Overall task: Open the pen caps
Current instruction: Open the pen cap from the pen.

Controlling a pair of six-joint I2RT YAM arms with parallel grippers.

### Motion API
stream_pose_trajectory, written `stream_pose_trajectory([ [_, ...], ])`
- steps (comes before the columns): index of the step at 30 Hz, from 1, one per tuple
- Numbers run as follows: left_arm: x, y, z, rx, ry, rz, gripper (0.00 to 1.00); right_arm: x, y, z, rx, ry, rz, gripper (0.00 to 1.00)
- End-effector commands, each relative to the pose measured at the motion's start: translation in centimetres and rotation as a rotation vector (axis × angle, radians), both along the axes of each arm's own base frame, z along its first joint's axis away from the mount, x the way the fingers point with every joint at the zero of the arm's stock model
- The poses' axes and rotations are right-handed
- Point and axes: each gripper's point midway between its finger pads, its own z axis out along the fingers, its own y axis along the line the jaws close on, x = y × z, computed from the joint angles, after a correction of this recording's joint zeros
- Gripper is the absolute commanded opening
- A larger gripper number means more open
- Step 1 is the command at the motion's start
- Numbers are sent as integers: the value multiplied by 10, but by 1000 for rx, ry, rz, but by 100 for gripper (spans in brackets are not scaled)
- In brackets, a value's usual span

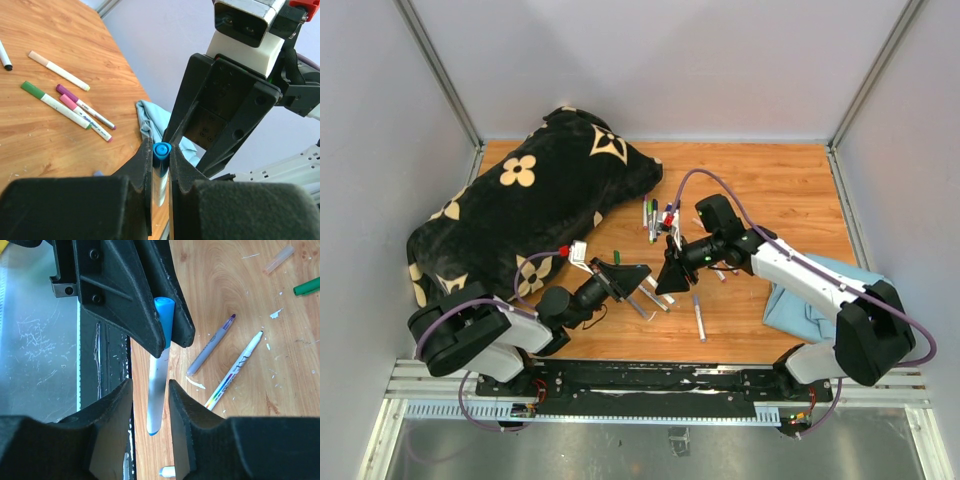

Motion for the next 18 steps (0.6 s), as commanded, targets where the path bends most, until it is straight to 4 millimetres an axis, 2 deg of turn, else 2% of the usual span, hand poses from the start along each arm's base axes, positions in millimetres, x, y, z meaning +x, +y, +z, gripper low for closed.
stream_pose_trajectory([
  [1,-7,6,60,-187,-144,0,0,-10,8,-5,-5,30,36,38],
  [7,-7,4,65,-199,-152,-7,0,-14,12,-13,-27,38,48,36],
  [11,-6,6,67,-204,-154,2,0,-18,13,-12,-28,30,71,17],
  [14,-1,14,66,-207,-149,46,0,-21,11,-12,-30,18,95,2],
  [18,15,38,72,-213,-159,134,0,-25,9,-14,-32,23,128,1],
])
